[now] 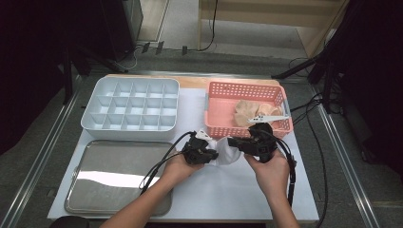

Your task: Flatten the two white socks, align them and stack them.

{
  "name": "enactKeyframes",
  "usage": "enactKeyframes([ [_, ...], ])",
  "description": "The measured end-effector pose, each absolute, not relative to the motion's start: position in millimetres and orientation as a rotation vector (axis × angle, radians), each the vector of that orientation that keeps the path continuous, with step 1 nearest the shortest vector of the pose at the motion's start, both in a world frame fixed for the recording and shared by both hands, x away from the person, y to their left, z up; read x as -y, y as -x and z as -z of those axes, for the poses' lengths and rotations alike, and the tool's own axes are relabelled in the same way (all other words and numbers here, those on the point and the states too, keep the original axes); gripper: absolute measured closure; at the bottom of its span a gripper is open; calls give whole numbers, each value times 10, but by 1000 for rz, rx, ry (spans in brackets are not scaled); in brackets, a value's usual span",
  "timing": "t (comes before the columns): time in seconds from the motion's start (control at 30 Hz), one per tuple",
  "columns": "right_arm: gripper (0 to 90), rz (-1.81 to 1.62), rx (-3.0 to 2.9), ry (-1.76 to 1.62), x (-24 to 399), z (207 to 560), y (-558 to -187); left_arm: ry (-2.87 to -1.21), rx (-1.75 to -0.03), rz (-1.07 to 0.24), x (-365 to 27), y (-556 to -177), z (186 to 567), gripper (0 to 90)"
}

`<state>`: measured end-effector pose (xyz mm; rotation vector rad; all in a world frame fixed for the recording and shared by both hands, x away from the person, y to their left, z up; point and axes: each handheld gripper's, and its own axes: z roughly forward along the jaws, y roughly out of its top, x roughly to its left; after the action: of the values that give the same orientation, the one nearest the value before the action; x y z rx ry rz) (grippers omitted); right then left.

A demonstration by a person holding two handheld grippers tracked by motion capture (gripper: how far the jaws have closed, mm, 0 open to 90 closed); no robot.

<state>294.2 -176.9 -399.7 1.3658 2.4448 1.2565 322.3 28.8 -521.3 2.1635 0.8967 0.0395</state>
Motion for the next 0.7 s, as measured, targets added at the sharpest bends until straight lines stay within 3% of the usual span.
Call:
enactKeyframes([
  [0.23, 875, -1300, -2434, -1349, 1723, 3918, -2940, -2148, -908, -15, -306, -3238, 5220, 823],
  [0.7, 871, -1200, -2500, -1368, 1613, 4150, -3033, -2148, -914, -35, -583, -3227, 4983, 677],
])
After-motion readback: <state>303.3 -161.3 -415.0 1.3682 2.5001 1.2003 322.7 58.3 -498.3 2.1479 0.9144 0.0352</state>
